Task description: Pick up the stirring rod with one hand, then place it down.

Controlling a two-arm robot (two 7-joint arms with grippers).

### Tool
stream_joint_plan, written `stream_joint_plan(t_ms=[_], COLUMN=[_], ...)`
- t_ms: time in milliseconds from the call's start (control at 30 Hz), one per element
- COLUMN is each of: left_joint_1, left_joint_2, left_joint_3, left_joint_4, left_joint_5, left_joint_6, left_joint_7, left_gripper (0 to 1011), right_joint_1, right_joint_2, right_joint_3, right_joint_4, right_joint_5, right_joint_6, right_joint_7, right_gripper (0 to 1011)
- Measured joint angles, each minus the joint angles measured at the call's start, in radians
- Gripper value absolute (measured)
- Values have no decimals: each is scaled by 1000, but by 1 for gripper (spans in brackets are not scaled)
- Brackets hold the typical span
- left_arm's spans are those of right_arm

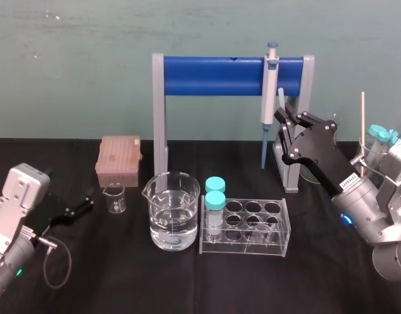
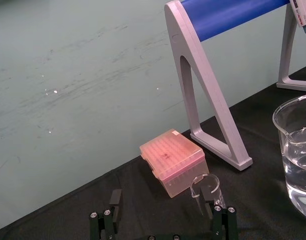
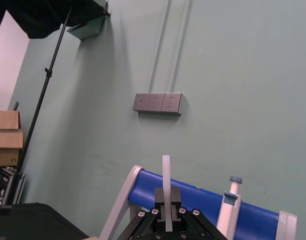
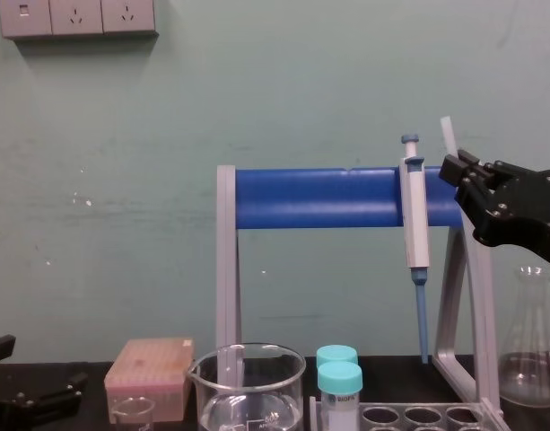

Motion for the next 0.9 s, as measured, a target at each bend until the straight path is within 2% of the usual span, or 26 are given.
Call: stream_joint_plan(t_ms=[900], left_joint_1=[0], left_joint_2=[0], left_joint_3=[0], left_joint_4=[0], left_joint_5=[0], left_joint_6=[0], left_joint_7=[0], left_gripper=[1000], right_joint_1=[0], right_joint_2=[0], right_joint_3=[0], right_joint_4=[0], right_joint_5=[0], right_joint_6=[0], right_joint_7=[0], right_gripper=[64])
